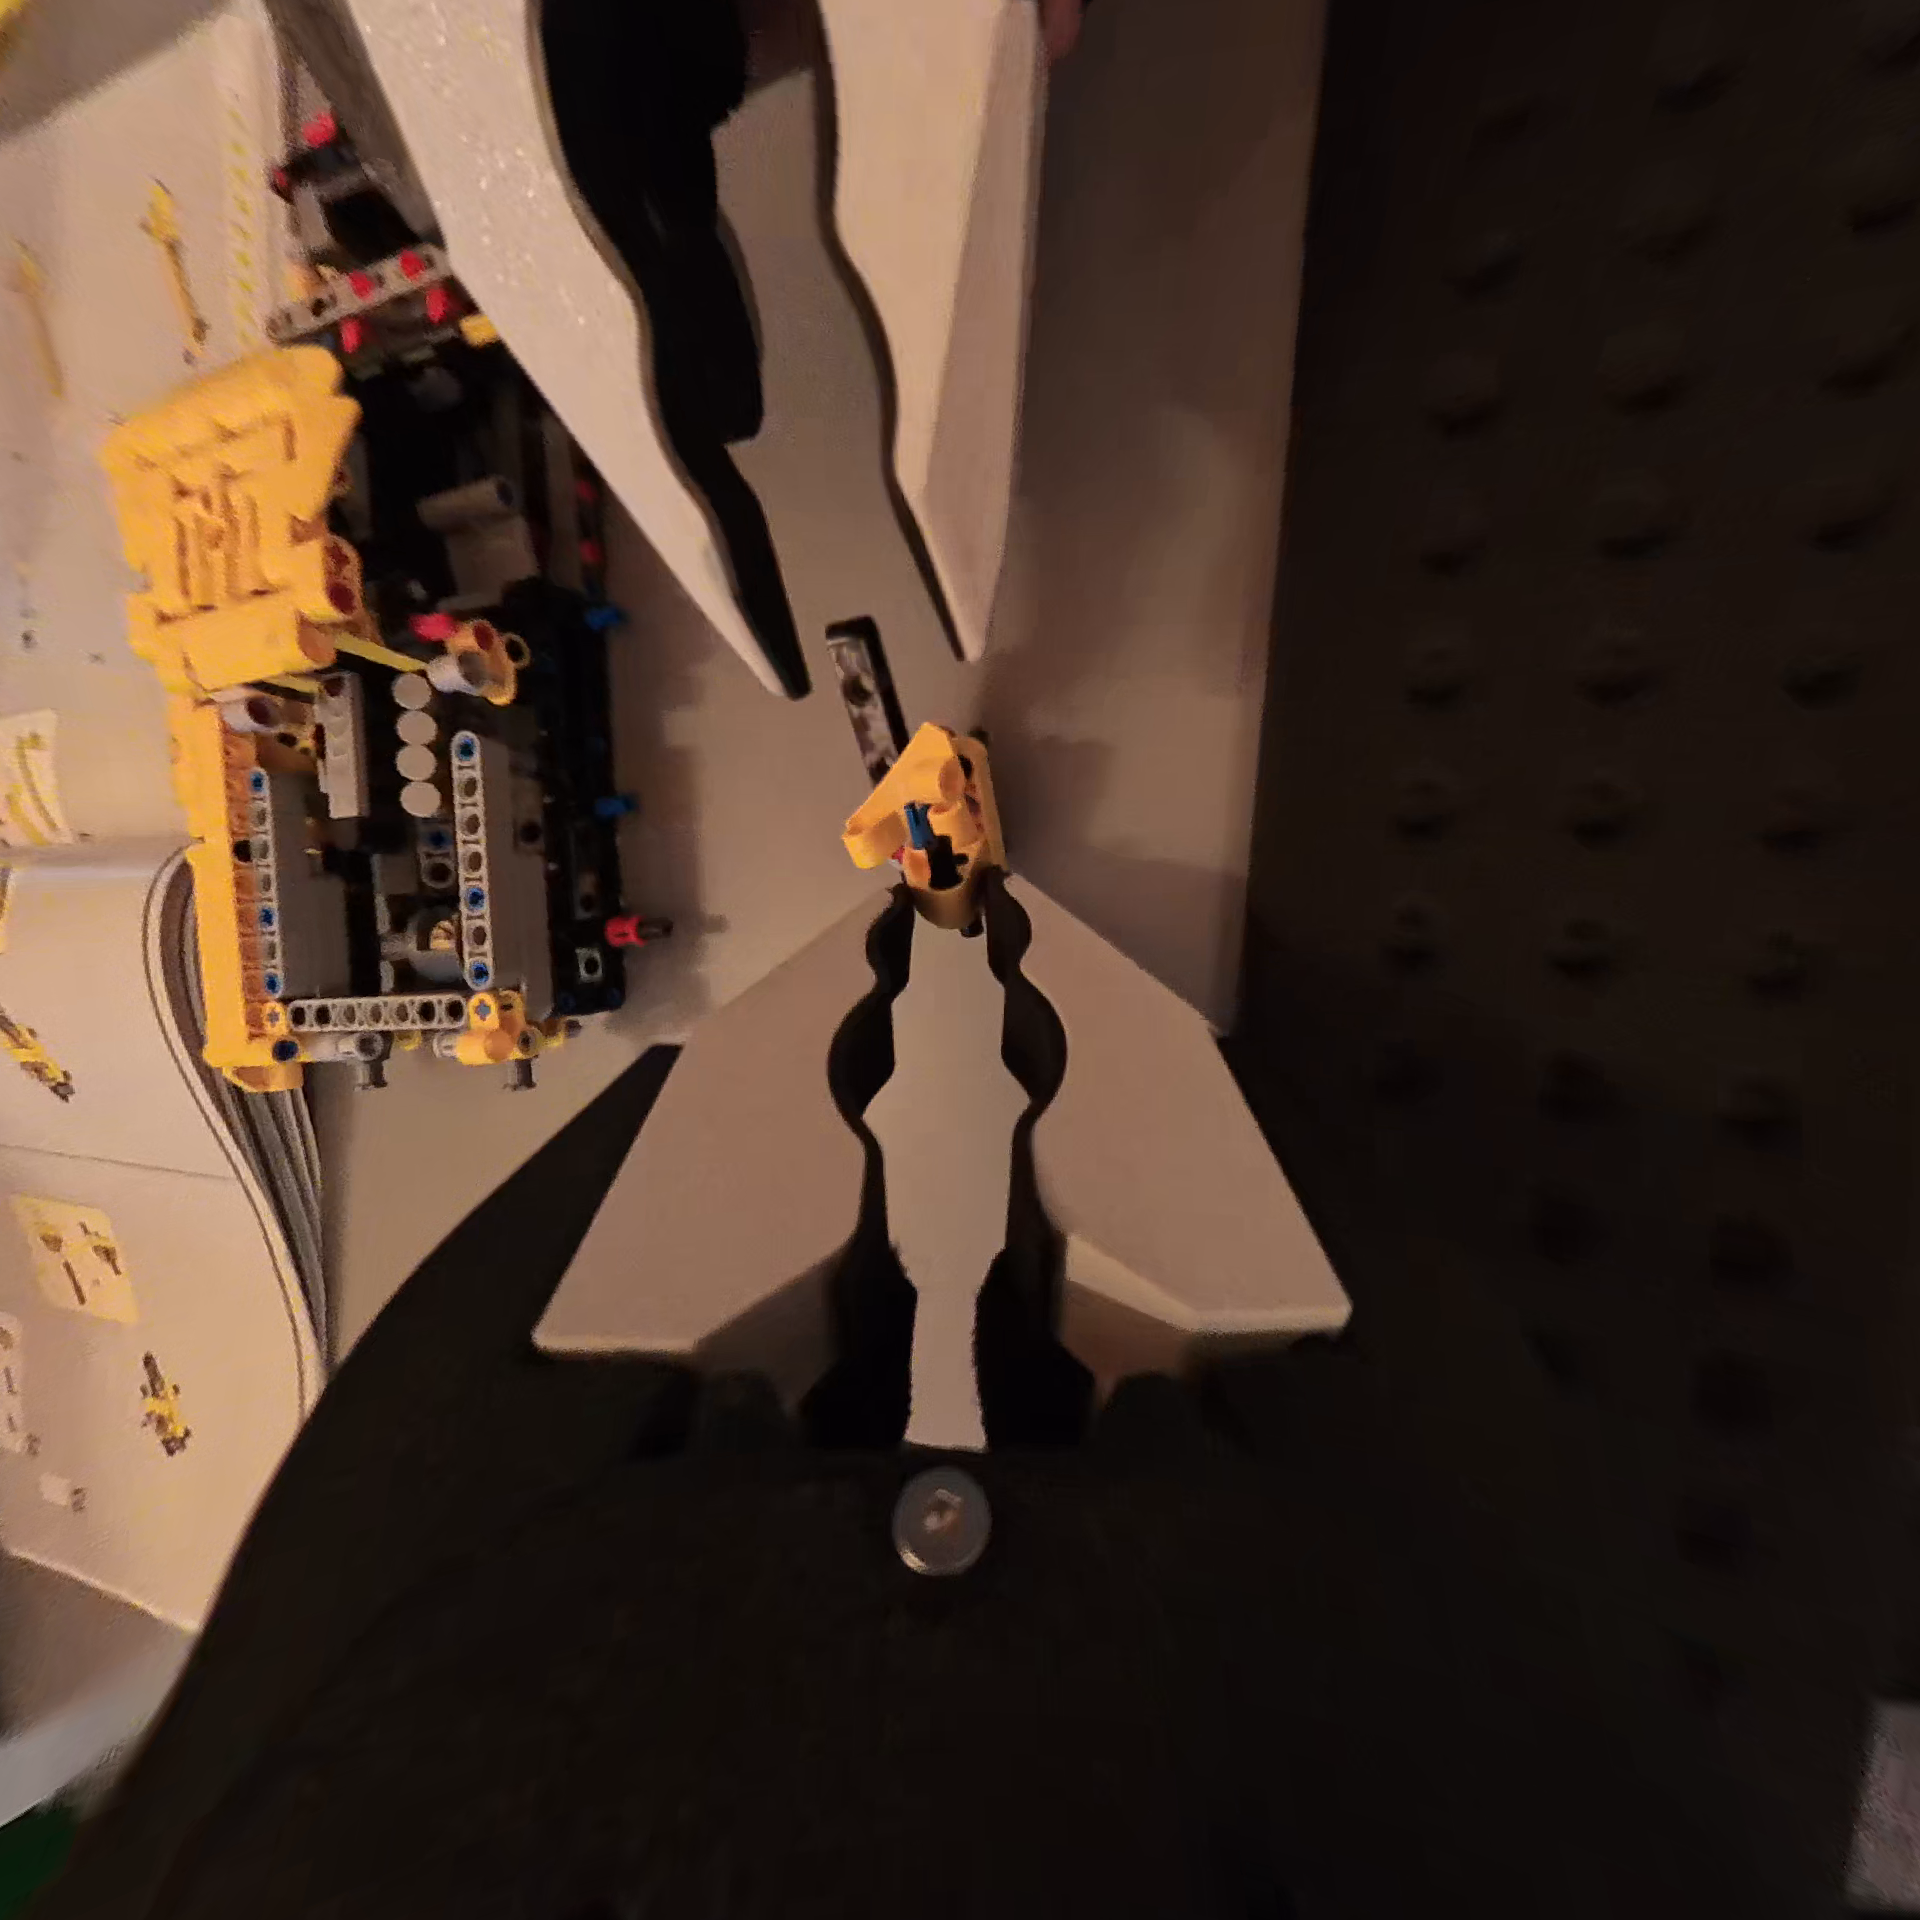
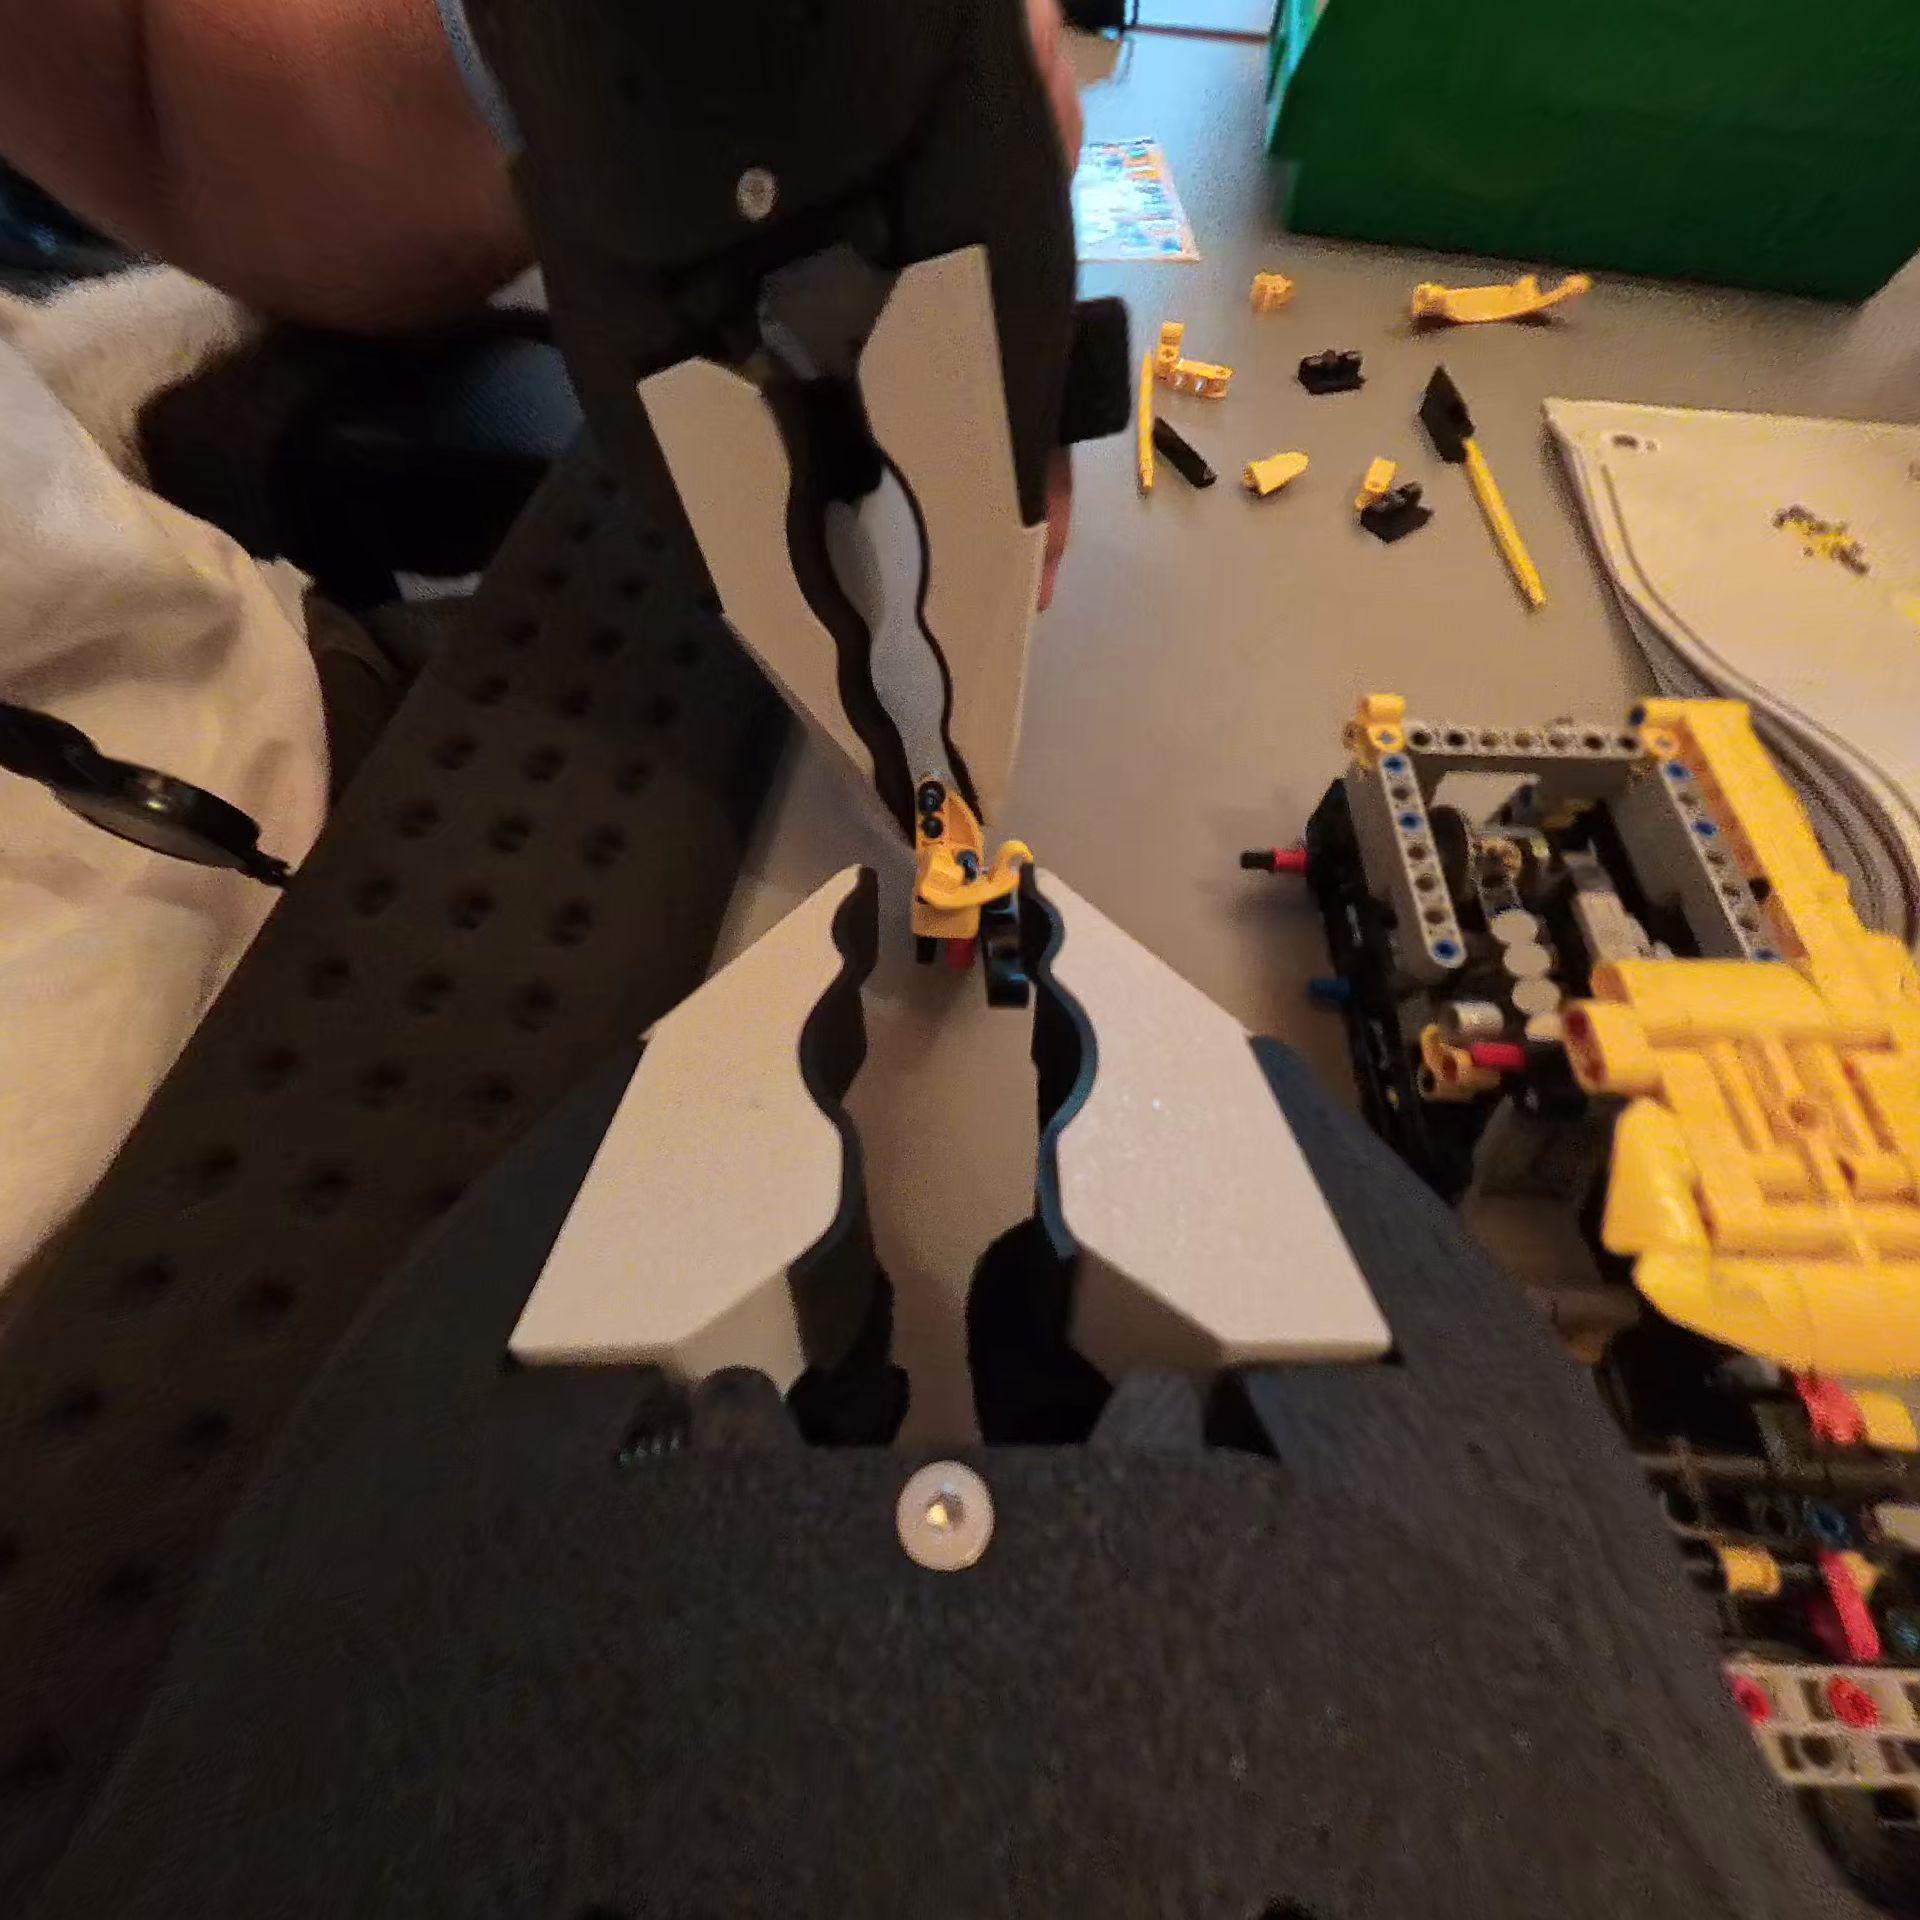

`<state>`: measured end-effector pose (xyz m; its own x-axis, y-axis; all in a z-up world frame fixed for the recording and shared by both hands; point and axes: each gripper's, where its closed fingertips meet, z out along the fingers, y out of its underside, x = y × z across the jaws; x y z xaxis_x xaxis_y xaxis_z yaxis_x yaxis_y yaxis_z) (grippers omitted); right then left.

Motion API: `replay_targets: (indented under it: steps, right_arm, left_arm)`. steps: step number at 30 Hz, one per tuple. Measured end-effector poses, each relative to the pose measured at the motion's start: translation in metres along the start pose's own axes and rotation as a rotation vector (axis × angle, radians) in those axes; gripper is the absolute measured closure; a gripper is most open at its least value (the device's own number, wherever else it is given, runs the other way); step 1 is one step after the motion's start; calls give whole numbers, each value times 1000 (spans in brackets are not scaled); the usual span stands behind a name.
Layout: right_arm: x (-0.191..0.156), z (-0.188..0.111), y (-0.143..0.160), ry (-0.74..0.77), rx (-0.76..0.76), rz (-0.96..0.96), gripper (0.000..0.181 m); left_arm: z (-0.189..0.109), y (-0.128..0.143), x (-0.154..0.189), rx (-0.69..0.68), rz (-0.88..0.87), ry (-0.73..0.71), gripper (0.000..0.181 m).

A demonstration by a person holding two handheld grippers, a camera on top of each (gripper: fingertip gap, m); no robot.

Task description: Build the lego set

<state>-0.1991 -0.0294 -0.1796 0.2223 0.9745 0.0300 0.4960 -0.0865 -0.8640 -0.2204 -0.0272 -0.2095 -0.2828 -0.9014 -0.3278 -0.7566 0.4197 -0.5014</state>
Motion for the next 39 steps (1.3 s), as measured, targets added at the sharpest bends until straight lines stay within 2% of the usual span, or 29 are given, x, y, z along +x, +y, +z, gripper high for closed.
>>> replay_targets:
  steps: [3, 8, 9, 12, 17, 21, 24, 29, 31, 36, 39]
  right_arm:
    - [-7, 13, 2, 10, -59, -65, 156]
    - [-18, 30, 17, -69, -125, -19, 161]
    - [-17, 30, 17, -56, -120, -18, 167]
    - [-15, 26, 18, -43, -113, -15, 171]
    - [-12, 11, 11, -51, -41, 40, 172]
    - [-3, 0, 5, -34, 23, 111, 172]
    - [-3, -2, -1, -65, 56, 184, 172]
    - [-4, 3, 17, -84, -9, 253, 172]
    - [-3, 3, 16, -104, 5, 302, 172]
    - [-8, -7, -11, -266, 168, 494, 173]
    - [-10, -14, -26, -348, 256, 567, 173]
  left_arm:
    - [-3, 1, 7, -63, 46, 23, 168]
    - [-1, -8, 15, -50, 57, 33, 167]
    - [0, -9, 16, -51, 55, 36, 167]
    - [0, -7, 14, -82, 70, 16, 167]
    - [-2, -1, 10, -152, 91, 0, 167]
    - [-1, 0, 5, -158, 80, -18, 167]
    - [4, -6, 2, -123, 59, -34, 167]
    - [8, -13, -1, 12, -35, -46, 166]
    - [5, -16, -7, 83, -79, -82, 161]
    - [-20, -46, -20, 337, -120, -222, 156]
    - [-24, -54, -19, 367, -61, -301, 162]
